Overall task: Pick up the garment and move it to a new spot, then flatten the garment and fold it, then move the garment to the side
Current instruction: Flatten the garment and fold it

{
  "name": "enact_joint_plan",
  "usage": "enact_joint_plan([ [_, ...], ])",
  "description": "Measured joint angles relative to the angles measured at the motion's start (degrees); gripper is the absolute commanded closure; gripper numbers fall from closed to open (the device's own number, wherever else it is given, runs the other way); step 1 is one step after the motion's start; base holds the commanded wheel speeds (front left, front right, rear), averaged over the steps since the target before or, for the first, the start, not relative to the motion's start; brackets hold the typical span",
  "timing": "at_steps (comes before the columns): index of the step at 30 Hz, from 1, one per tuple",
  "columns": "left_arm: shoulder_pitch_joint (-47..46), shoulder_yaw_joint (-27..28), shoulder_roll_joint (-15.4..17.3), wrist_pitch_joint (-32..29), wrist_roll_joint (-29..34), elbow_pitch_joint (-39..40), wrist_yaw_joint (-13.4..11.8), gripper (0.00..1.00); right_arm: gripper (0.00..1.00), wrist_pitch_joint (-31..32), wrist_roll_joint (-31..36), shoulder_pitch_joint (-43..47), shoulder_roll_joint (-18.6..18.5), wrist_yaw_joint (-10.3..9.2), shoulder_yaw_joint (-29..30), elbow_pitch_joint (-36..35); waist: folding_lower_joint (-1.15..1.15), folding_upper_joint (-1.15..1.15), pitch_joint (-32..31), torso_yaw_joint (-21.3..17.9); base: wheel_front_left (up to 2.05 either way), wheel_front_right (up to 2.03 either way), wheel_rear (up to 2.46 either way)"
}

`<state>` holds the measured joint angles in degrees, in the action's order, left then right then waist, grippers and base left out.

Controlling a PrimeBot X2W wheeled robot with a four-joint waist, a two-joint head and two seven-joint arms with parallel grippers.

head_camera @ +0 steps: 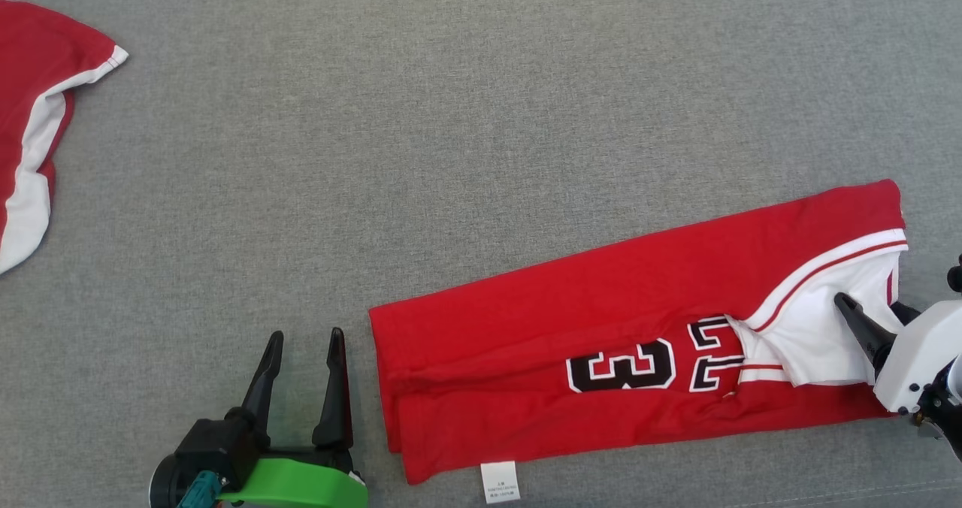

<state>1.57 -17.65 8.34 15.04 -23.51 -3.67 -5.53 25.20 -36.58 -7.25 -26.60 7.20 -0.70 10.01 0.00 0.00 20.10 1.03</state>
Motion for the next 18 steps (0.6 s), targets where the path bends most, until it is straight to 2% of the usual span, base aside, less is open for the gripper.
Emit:
enact_joint_plan([
  [7,0.5,3.5,-2.1,0.0,2.5,-0.6,2.5,0.0,1.0,-1.6,-5.7,-1.2,-4.1,0.36,0.1,1.3,0.0,0.0,-0.2,0.1,0.0,0.0,0.0],
  [18,0.4,6.2,-4.7,0.0,4.4,-1.8,6.0,0.0,1.0,-1.6,-4.9,-2.5,-12.7,0.34,12.6,6.5,0.0,0.0,-1.4,-0.1,0.0,0.0,0.0],
])
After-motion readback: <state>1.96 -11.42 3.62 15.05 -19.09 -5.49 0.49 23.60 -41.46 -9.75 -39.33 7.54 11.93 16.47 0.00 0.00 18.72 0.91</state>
